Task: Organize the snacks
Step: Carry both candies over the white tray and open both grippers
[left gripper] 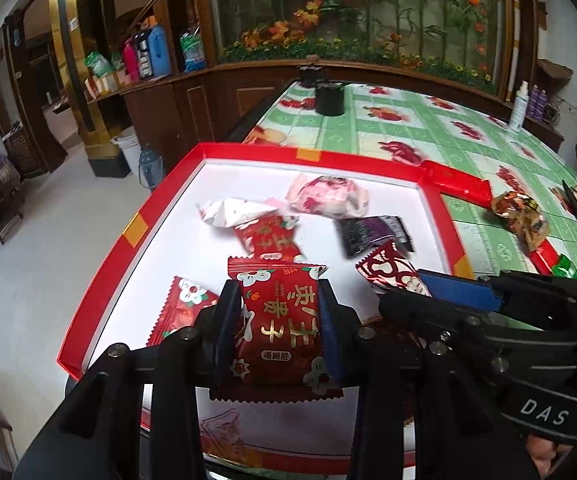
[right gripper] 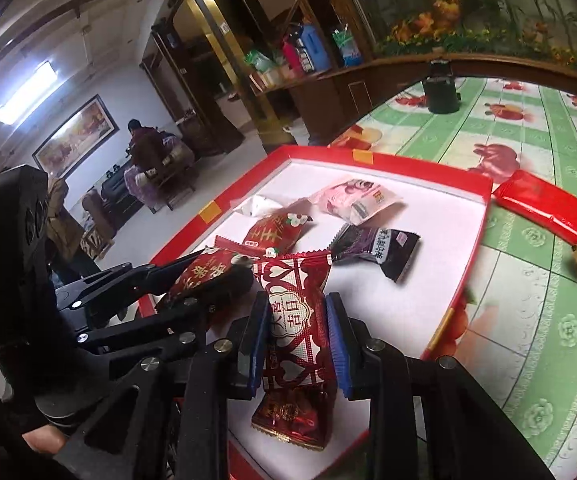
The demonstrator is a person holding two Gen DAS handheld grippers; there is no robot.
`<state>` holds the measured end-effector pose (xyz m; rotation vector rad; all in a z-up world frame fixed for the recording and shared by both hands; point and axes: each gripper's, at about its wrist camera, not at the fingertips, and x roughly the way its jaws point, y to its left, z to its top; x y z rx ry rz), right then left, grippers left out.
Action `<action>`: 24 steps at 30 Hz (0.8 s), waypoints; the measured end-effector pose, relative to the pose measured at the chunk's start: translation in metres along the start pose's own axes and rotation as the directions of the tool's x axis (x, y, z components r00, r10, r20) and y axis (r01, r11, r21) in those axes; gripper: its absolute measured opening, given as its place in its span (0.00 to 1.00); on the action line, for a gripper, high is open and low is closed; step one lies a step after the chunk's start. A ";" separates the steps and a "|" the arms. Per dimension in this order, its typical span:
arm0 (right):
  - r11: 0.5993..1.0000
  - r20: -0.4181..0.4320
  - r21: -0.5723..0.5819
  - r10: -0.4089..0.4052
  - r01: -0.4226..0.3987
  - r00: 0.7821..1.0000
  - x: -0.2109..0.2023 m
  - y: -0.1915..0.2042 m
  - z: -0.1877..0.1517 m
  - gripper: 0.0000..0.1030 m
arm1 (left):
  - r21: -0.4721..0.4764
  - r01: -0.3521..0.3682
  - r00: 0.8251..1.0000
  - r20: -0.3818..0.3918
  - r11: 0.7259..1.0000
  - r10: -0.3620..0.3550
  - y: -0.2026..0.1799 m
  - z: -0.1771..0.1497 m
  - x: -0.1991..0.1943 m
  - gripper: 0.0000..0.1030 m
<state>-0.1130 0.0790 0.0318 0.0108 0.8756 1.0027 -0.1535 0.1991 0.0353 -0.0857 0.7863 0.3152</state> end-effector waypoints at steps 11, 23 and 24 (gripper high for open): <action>1.000 -0.014 -0.003 -0.024 0.024 1.000 0.003 -0.004 0.001 0.41 | -0.054 -0.046 0.999 -0.022 0.997 0.045 0.014 0.000 0.006 0.60; 0.986 0.161 0.151 -0.101 0.077 0.982 -0.062 -0.058 -0.001 0.50 | -0.086 -0.069 0.997 0.027 0.994 0.072 0.026 0.011 -0.009 0.72; 0.983 0.172 0.164 -0.117 0.089 0.978 -0.071 -0.064 -0.003 0.50 | -0.087 -0.067 0.997 0.033 0.994 0.070 0.025 0.012 -0.011 0.73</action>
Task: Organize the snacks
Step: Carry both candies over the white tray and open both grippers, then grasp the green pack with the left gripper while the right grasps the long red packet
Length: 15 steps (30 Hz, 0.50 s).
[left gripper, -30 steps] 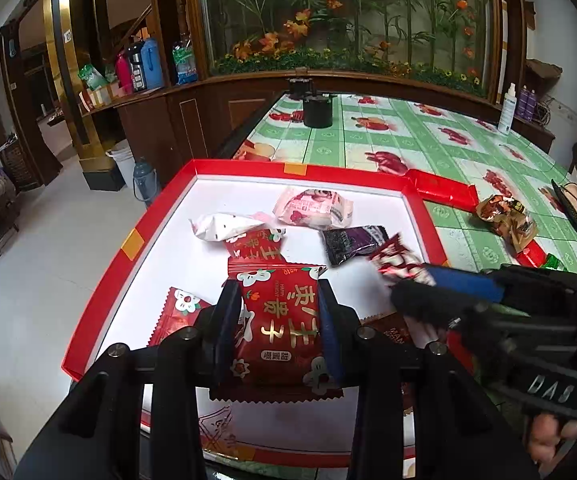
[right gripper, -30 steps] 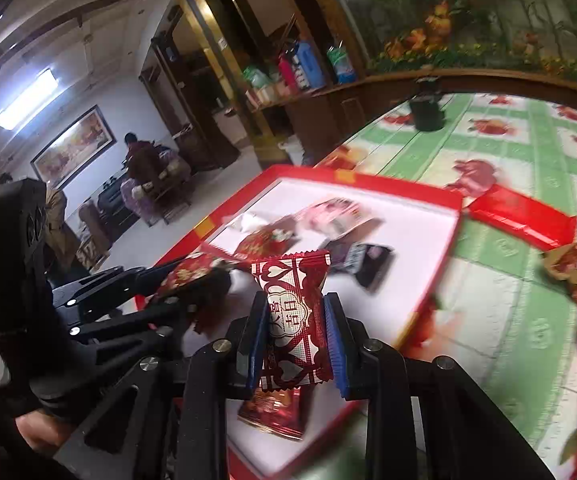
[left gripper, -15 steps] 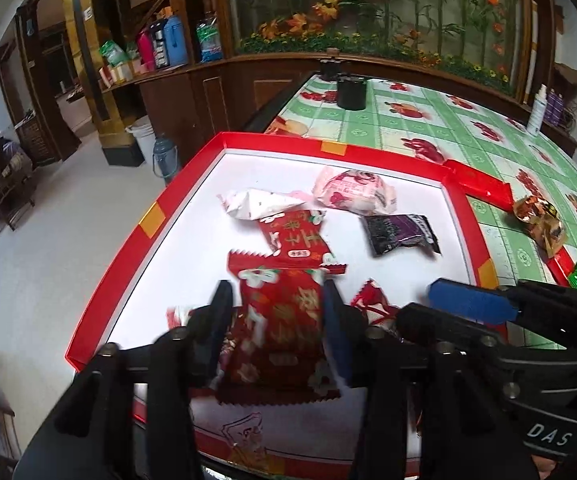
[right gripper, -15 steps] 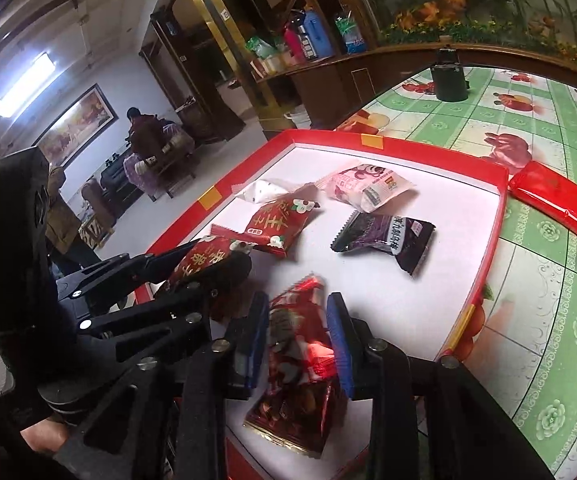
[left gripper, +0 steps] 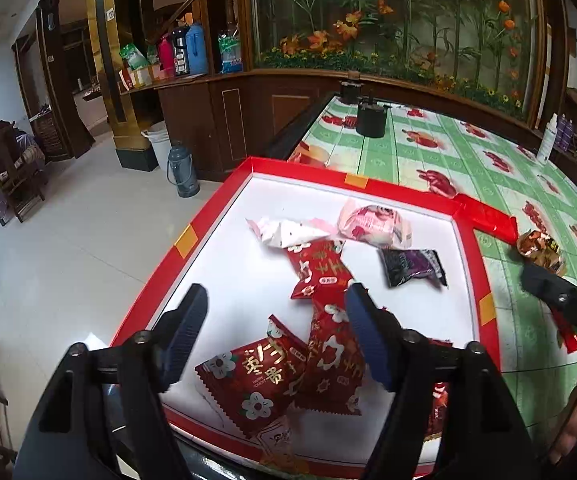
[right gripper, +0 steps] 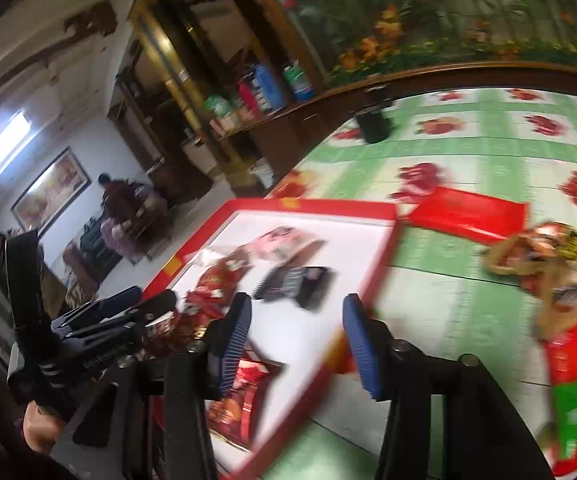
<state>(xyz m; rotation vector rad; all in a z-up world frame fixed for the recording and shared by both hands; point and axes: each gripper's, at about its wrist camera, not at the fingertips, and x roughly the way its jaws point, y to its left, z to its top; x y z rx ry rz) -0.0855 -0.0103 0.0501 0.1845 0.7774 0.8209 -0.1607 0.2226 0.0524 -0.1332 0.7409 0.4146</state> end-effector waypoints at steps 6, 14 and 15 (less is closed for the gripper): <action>0.994 0.096 0.073 -0.093 0.086 0.991 -0.055 -0.052 -0.001 0.55 | 0.066 0.039 0.999 -0.002 0.997 -0.039 -0.027 0.001 -0.002 0.73; 0.953 0.176 0.246 -0.223 0.177 0.959 -0.121 -0.129 -0.005 0.63 | 0.181 0.101 0.995 -0.029 0.978 -0.098 -0.071 -0.009 -0.009 0.73; 0.946 0.182 0.270 -0.233 0.179 0.955 -0.127 -0.138 -0.006 0.64 | 0.198 0.105 0.994 -0.033 0.975 -0.101 -0.078 -0.011 -0.010 0.73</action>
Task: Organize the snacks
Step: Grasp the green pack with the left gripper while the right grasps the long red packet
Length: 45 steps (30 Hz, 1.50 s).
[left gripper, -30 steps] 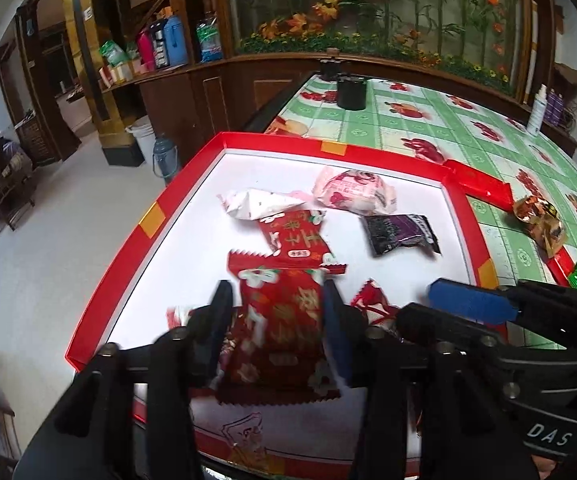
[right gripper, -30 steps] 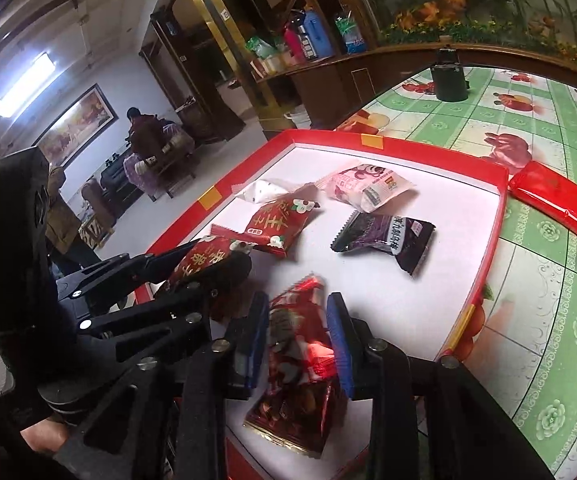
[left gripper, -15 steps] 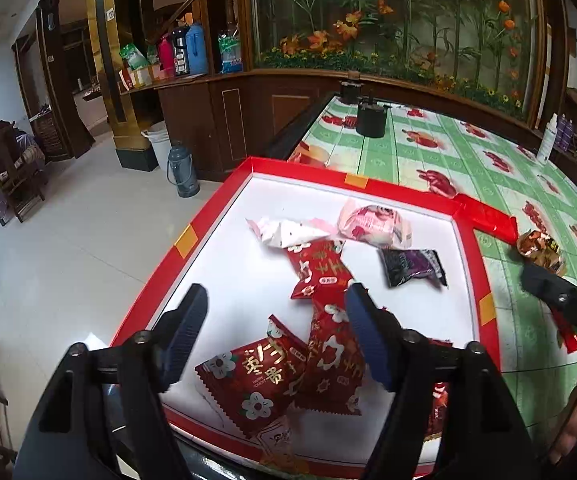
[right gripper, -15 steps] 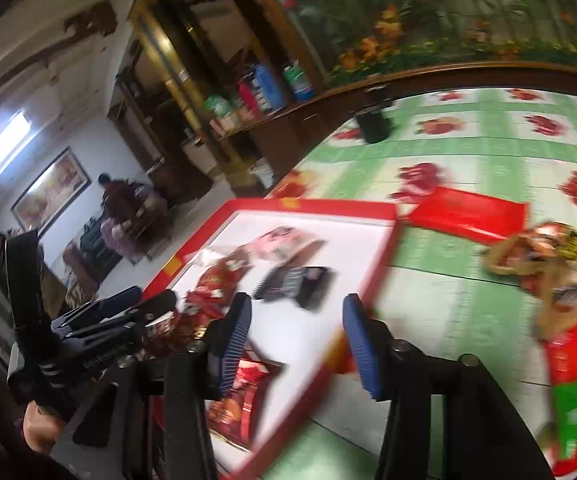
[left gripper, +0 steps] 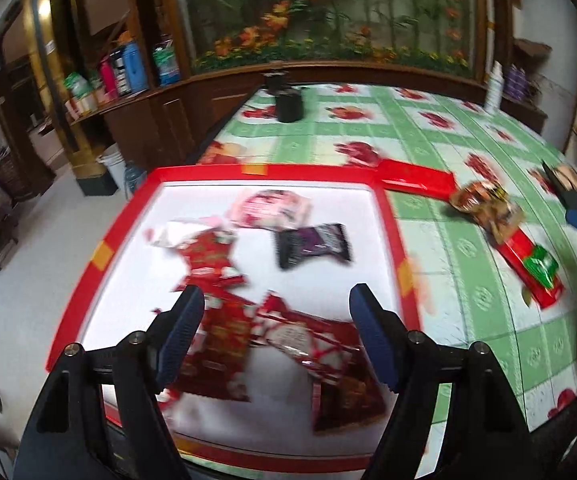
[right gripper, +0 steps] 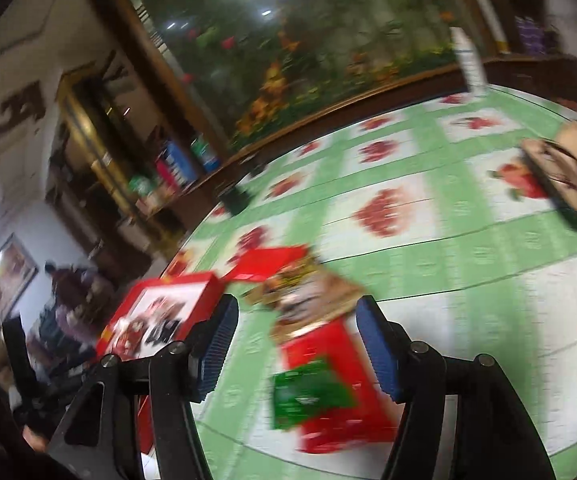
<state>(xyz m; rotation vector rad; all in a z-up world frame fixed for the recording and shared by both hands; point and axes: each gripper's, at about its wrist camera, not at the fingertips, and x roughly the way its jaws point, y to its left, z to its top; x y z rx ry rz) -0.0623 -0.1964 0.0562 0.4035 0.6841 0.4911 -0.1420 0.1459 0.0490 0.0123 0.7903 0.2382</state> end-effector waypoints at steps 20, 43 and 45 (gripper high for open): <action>0.997 -0.027 0.034 -0.074 0.074 0.997 -0.007 -0.026 0.001 0.69 | 0.201 0.130 0.991 -0.049 0.971 -0.123 -0.098 -0.005 -0.010 0.73; 0.967 -0.038 0.250 -0.031 0.040 0.999 -0.007 -0.066 0.001 0.70 | 0.284 0.496 0.868 -0.188 0.820 -0.460 -0.204 0.027 0.020 0.72; 0.968 -0.043 0.250 -0.030 0.040 0.999 -0.007 -0.066 0.001 0.70 | 0.286 0.489 0.872 -0.189 0.824 -0.452 -0.204 0.027 0.024 0.67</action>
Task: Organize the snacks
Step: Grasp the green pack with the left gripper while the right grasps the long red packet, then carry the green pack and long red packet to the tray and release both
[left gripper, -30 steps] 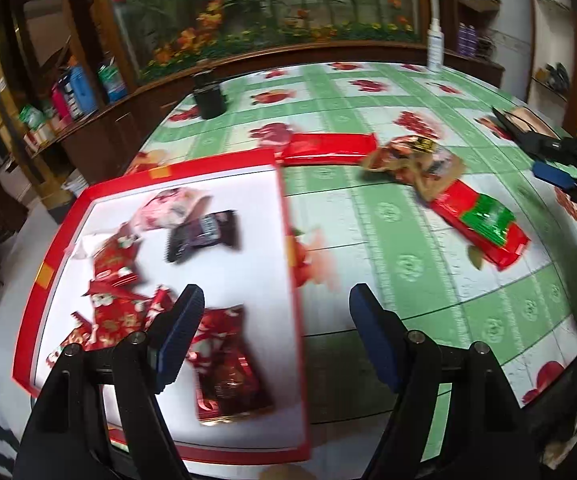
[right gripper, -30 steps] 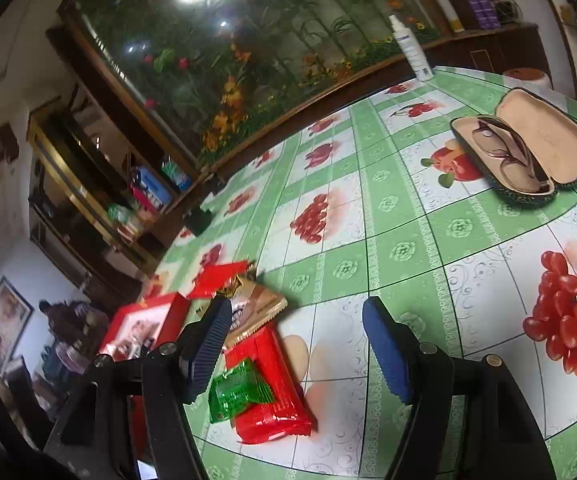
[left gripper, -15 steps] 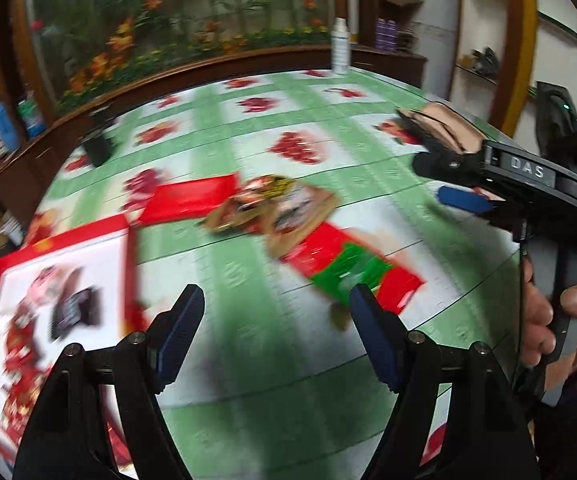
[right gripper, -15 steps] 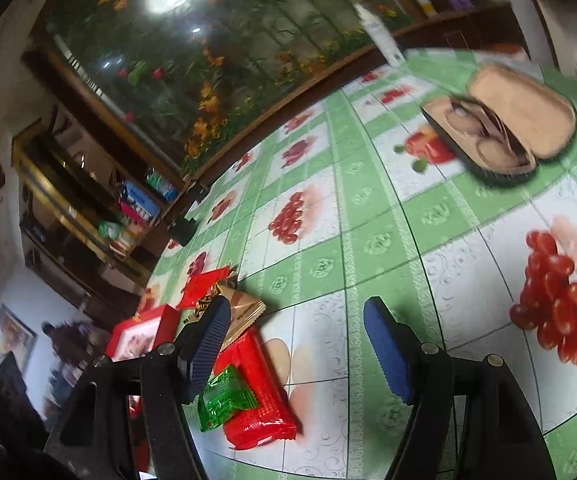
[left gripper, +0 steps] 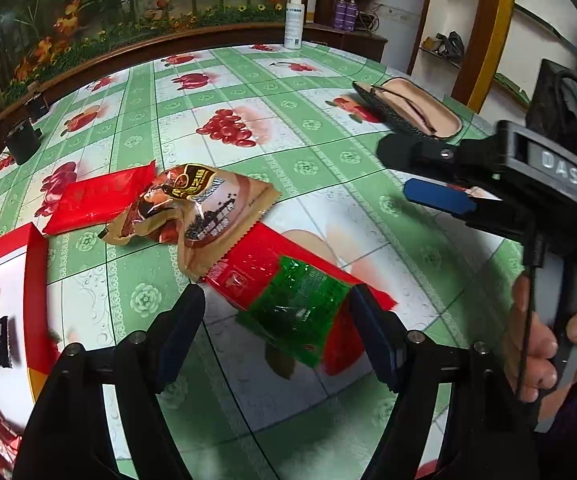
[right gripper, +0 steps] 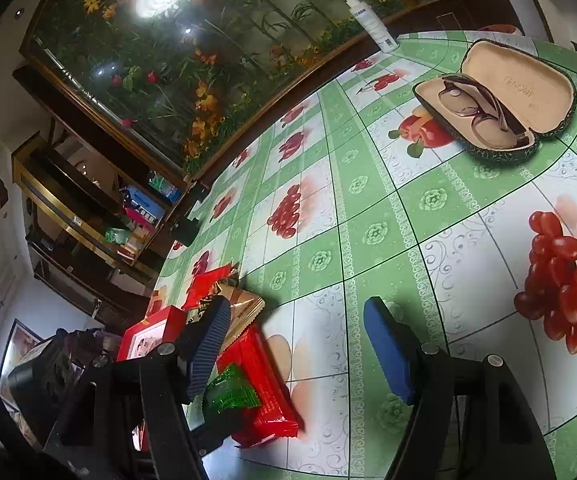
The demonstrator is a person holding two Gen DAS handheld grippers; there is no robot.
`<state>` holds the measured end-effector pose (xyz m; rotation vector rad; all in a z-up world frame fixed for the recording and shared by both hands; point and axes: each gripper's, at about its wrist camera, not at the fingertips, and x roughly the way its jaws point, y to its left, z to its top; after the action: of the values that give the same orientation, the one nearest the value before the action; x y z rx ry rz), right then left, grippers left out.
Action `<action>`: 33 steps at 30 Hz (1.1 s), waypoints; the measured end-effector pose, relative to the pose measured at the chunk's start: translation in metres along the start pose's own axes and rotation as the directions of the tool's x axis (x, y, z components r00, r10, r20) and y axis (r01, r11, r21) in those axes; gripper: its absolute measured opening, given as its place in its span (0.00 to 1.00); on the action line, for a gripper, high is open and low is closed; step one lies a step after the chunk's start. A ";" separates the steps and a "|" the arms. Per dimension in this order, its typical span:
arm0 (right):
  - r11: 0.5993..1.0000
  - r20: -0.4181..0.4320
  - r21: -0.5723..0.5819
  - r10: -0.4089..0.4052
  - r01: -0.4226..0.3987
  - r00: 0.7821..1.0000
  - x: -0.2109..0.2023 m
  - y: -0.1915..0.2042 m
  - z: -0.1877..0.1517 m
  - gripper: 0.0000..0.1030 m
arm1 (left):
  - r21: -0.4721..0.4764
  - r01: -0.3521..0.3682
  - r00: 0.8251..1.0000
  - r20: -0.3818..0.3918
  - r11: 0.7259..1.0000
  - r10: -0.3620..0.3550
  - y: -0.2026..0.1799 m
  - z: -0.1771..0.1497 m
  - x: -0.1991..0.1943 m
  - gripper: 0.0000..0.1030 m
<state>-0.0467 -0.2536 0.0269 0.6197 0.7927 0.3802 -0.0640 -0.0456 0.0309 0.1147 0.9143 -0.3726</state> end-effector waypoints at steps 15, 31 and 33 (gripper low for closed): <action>0.955 -0.132 -0.295 -0.071 0.029 0.989 0.030 0.050 -0.026 0.70 | -0.195 -0.045 0.999 -0.012 0.980 0.043 0.051 -0.031 -0.020 0.31; 0.755 -0.147 -0.615 -0.391 0.226 0.908 0.070 0.105 -0.074 0.65 | -0.204 -0.103 0.994 0.001 0.974 0.105 0.062 -0.055 -0.046 0.31; 0.733 -0.133 -0.633 -0.420 0.249 0.898 0.074 0.109 -0.077 0.65 | -0.205 -0.110 0.994 0.003 0.973 0.113 0.062 -0.056 -0.047 0.31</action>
<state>-0.0665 -0.1029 0.0154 -0.1955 0.9629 0.3564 -0.1098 0.0393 0.0304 -0.0264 0.9219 -0.1734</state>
